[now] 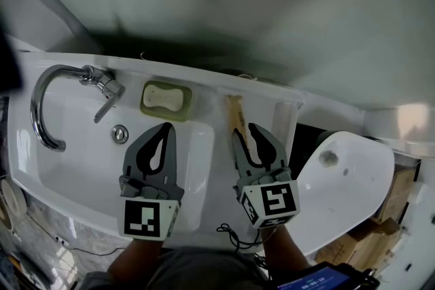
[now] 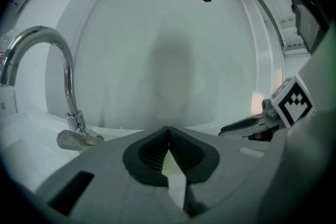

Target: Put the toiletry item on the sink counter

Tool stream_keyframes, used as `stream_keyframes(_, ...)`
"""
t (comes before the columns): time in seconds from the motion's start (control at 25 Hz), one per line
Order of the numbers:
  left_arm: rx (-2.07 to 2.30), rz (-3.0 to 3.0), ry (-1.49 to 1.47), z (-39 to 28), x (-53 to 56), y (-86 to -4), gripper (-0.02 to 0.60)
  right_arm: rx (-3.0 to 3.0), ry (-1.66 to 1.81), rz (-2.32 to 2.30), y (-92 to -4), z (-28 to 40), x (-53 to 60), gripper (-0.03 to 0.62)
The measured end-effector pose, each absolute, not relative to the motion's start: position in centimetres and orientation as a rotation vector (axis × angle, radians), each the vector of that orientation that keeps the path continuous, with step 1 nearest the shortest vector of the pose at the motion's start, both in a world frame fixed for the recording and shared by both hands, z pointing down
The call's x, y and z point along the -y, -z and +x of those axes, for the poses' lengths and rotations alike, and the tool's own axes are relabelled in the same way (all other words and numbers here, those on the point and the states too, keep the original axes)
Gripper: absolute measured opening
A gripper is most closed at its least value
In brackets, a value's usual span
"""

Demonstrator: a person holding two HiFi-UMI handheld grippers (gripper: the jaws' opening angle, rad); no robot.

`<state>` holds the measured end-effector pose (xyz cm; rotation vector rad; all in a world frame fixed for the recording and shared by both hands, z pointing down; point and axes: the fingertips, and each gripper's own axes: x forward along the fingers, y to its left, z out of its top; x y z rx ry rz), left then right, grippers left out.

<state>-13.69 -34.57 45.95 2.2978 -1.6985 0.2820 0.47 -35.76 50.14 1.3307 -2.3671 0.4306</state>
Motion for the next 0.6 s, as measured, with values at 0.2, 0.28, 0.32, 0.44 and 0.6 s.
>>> stream_keyframes(0.2,1.718,2.33,-0.248,-13.3,33.5,-43.9,0.014,2.402,-0.4,1.351,-48.2,0.5,34.9,0.11)
stream_keyframes(0.28,1.728,2.34,-0.23,-13.2,33.1,-43.1,0.014,2.418,-0.374,1.362,-47.2,0.4,34.5,0.103)
stream_keyframes(0.32,1.73,2.341,-0.223,-13.1,32.9,-42.7,0.014,2.429,-0.36,1.363,-46.5,0.4,34.3,0.093)
stream_keyframes(0.44,1.739,2.358,-0.21,-12.7,32.0,-41.1,0.014,2.468,-0.325,1.362,-44.6,0.2,33.6,0.071)
stream_keyframes(0.6,1.768,2.38,-0.19,-12.2,30.5,-38.8,0.014,2.518,-0.284,1.362,-42.0,0.2,32.1,0.055)
